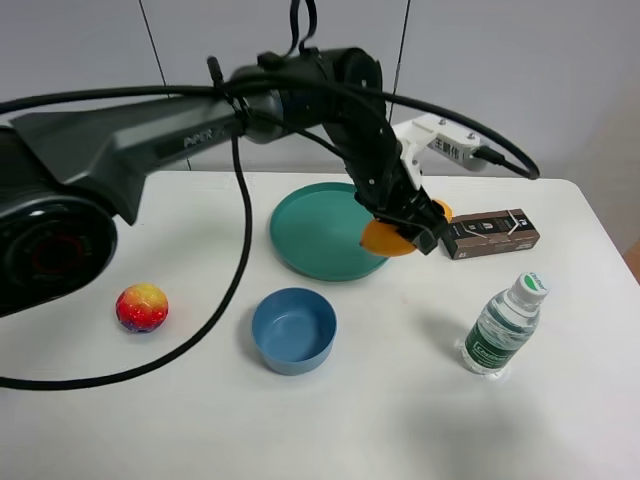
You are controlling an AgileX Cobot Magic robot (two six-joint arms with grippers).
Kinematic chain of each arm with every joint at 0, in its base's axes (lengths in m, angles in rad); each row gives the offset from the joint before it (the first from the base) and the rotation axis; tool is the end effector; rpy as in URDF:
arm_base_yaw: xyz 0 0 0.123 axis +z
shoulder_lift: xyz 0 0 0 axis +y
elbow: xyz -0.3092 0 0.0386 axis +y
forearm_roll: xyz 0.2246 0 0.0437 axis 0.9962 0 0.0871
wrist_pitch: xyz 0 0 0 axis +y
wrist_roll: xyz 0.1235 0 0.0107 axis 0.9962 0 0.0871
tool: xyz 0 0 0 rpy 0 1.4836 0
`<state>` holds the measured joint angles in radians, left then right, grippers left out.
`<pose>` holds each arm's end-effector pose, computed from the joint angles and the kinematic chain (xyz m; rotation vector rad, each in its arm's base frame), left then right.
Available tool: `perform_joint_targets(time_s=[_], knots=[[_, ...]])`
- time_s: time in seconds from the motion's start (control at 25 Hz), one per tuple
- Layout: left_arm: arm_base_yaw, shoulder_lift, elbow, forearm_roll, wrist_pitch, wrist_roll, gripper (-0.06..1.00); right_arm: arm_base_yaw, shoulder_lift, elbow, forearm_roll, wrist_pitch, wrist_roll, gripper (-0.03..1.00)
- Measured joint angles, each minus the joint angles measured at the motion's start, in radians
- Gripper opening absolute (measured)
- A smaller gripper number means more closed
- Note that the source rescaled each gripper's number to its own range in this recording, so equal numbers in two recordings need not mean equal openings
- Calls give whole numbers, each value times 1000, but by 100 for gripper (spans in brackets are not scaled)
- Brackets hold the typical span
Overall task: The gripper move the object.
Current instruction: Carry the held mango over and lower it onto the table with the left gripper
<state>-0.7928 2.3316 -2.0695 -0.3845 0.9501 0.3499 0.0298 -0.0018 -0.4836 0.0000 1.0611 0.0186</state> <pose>0.3408 -0.3999 0.1997 1.2918 2.3977 -0.6227 -0.0216 -0.0006 0.2462 -0.0115 2.0594 0.0299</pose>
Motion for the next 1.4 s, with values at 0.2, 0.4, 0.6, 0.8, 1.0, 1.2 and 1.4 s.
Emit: perform_joint_targets(time_s=[0.2,0.4,0.6,0.8,1.0,1.2,1.4], knots=[[-6,86,0,-60,-108,-101,3,0,0,0,0,0,0,100],[-24,113,0,-64,-178,-163,3,0,0,0,0,0,0,100],[-42,122,-1,-48,-259,-162,3,0,0,0,0,0,0,100],[-61,155,-1,-40,-272,-89,3,0,0,0,0,0,0,100],[-62,170,-1,-36,-277,-1,3,0,0,0,0,0,0,100],[-61,174,-1,-35,-320,85,3,0,0,0,0,0,0,100],[-61,204,-1,-36,-349,94,3,0,0,0,0,0,0,100]])
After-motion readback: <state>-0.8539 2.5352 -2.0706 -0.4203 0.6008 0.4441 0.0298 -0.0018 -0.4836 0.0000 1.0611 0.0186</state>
